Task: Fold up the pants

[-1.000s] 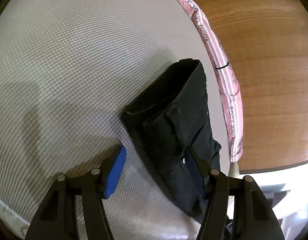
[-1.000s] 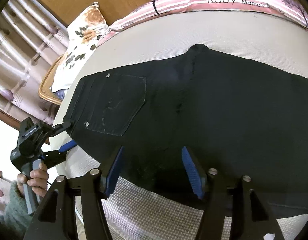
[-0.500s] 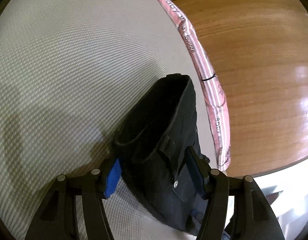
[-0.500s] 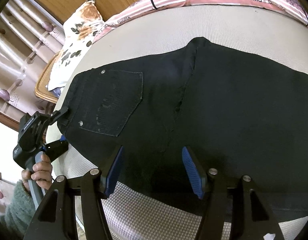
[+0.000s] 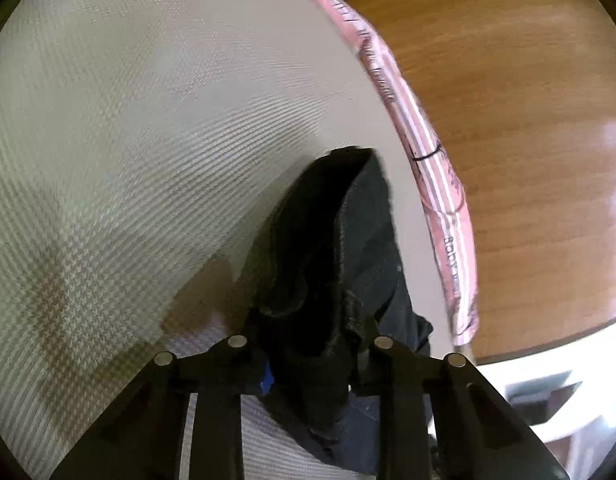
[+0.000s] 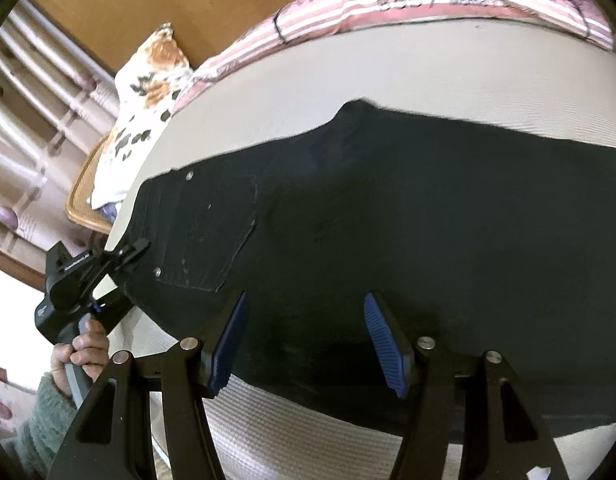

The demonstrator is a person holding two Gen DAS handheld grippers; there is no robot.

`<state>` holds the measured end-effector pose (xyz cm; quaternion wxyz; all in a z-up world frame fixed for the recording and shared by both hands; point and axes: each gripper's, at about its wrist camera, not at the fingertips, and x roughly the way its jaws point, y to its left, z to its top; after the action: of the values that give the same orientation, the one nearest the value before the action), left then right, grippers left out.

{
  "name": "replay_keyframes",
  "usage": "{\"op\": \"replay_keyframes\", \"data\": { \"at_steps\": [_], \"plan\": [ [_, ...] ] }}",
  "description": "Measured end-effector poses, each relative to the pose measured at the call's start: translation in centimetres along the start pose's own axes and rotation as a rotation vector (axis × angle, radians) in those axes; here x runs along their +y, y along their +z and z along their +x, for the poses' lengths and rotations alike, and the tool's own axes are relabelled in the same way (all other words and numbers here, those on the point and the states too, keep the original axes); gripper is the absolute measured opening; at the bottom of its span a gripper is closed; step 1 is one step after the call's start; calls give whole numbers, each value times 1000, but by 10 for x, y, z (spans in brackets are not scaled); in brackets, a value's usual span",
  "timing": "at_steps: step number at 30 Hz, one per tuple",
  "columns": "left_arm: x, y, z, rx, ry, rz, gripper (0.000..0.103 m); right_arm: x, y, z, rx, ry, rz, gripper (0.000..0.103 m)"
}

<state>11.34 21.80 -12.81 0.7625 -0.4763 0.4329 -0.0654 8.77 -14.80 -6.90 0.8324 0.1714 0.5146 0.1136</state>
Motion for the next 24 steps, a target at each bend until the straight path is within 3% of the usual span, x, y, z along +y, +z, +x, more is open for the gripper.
{"op": "replay_keyframes", "data": {
  "at_steps": [3, 9, 13, 18, 24],
  "plan": [
    [-42, -5, -10, -28, 9, 114, 25, -13, 2, -17, -35, -6, 30, 57],
    [-147, -21, -14, -28, -79, 332, 25, -54, 6, -62, -127, -18, 125, 57],
    [-225, -54, 9, 39, -142, 483, 25, -84, 8, -95, -195, -42, 180, 58],
    [-292, -106, 52, 166, -190, 627, 24, -125, 1, -131, -267, -81, 248, 60],
    [-331, -189, 122, 361, -139, 785, 24, -174, -19, -154, -314, -99, 358, 61]
  ]
}}
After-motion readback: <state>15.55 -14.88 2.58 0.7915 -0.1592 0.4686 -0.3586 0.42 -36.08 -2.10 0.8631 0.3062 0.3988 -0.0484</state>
